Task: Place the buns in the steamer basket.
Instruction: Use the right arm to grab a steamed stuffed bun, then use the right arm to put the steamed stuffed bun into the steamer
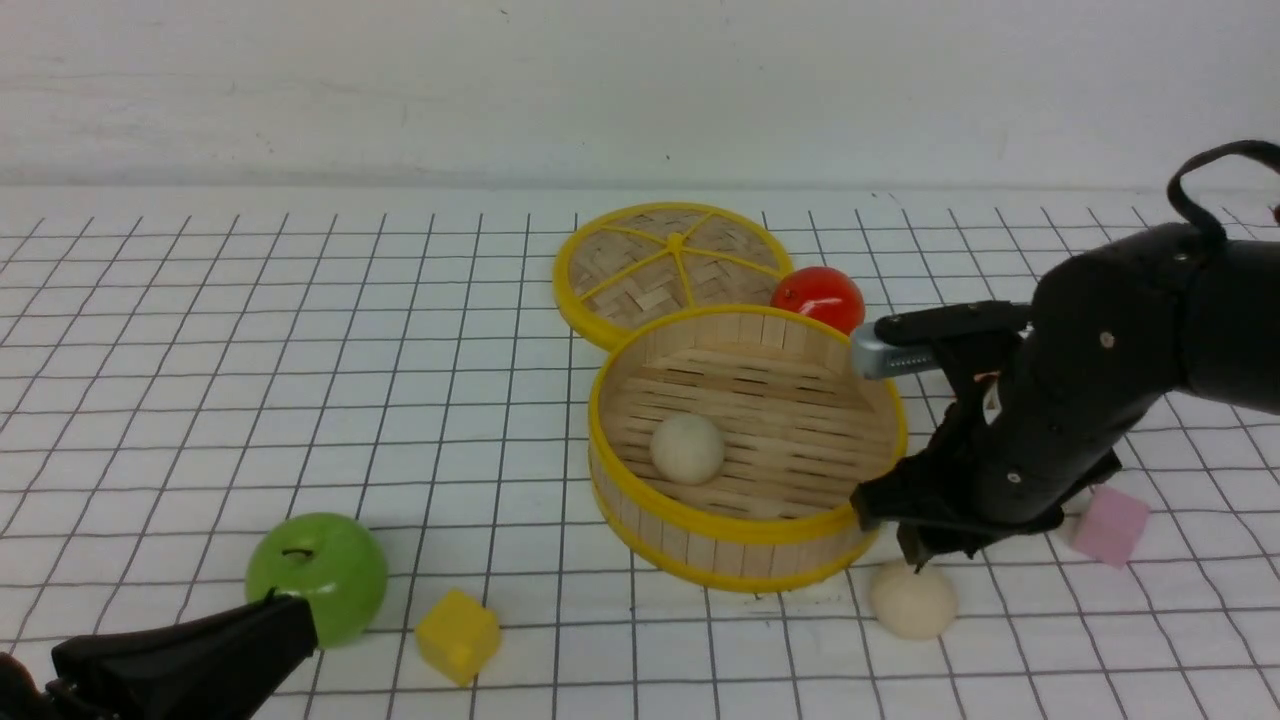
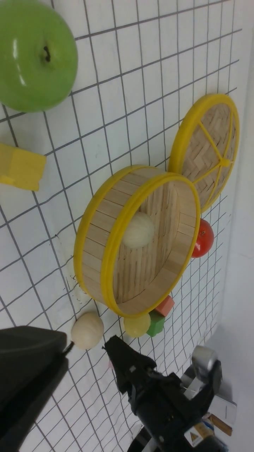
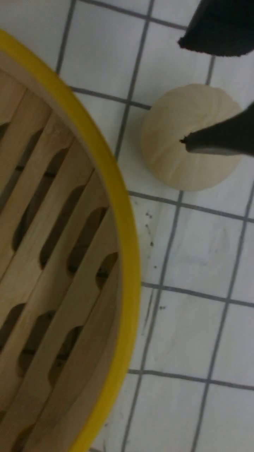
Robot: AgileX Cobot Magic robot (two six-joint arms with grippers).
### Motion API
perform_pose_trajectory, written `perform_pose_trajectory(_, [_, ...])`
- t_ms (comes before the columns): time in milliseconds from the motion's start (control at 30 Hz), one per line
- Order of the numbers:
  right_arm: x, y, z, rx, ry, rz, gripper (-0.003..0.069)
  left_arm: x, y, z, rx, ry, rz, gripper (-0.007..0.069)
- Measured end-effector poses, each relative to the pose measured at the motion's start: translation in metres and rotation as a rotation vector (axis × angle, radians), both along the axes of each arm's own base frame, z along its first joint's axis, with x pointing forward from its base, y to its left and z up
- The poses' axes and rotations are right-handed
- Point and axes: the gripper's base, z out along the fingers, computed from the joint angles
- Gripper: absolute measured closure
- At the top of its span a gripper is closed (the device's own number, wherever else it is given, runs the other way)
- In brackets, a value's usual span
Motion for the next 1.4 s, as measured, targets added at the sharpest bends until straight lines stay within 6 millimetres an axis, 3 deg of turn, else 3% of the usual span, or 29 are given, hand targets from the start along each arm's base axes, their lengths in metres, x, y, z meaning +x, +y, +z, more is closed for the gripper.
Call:
perform_pose_trajectory(300, [0.01,0.004,-0.027,-0.009,0.024,-0.004,0.0317,0.0,0.0,0.0,0.0,0.0,0.0,0.0637])
perform_pose_trajectory(667, [0.012,0.003,-0.033,-0.015,0.044,-0.005,0.0505,0.0,0.0,0.0,0.002,0.002,-0.001,0.0637])
perform_pose_trajectory(733, [0.01,0.002,-0.027,-0.023,0.042,0.019,0.0602,0.0,0.0,0.0,0.002,0.002,-0.001,0.0637])
perform_pose_trajectory(800, [0.007,0.001,-0.021,-0.019,0.039,0.022,0.0641,0.0,0.0,0.0,0.002,0.002,-0.001,0.0637])
perform_pose_trajectory(967, [-0.006,-0.003,0.017,0.022,-0.012,0.02,0.0645,0.0,0.0,0.0,0.002,0.002,-0.001,0.0637])
perform_pose_trajectory(1000, [-0.011,-0.004,0.039,0.063,-0.064,0.017,0.0645,0.0,0.0,0.0,0.002,0.002,-0.001,0.0637])
perform_pose_trajectory(1167, [0.0,0.008,0.079,0.198,-0.206,0.041,0.0645,0.0,0.0,0.0,0.002,0.002,-0.001,0.0637])
perform_pose_trajectory(1267, [0.017,0.02,0.076,0.257,-0.222,0.06,0.0643,0.0,0.0,0.0,0.002,0.002,-0.001,0.0637])
perform_pose_trajectory(1400, [0.043,0.034,0.048,0.259,-0.181,0.069,0.0627,0.0,0.0,0.0,0.002,0.002,-0.001,0.0636])
